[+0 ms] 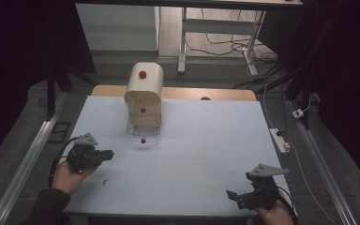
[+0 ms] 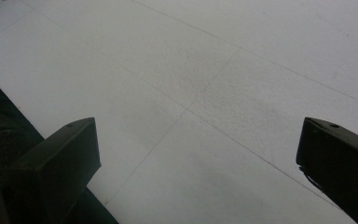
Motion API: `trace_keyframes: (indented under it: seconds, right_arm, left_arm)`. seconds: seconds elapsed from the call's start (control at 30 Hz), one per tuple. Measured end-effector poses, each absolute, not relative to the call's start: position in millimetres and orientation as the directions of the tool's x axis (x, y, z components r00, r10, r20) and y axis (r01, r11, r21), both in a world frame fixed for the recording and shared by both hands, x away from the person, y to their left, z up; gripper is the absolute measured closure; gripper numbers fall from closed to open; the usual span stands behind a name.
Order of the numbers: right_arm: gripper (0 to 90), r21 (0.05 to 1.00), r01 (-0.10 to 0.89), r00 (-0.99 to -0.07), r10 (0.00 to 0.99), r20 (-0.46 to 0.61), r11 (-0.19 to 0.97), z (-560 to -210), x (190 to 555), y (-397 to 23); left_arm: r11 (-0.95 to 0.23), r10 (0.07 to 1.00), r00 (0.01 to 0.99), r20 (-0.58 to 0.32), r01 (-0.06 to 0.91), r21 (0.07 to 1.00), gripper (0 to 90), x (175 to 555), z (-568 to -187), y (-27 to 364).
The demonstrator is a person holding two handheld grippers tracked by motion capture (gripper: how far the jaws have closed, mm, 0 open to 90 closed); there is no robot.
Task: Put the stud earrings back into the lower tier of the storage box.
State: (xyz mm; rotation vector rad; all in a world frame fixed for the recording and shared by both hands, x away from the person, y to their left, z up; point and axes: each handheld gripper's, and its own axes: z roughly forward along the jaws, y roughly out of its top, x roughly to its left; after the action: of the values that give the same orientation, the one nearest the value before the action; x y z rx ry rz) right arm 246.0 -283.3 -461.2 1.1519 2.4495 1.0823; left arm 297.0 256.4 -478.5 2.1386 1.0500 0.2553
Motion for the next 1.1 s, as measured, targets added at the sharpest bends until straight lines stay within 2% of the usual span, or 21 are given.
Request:
trace_keyframes:
  seconds: [1.1]
  right_arm:
    - [0.0,0.696,0.575,-0.669,0.737,0.098,0.43,-461.4,246.4,-282.9]
  left_arm:
    - [-0.349,0.759,0.641,-0.115,0.55,0.759,81.2,365.5,-458.8,220.5]
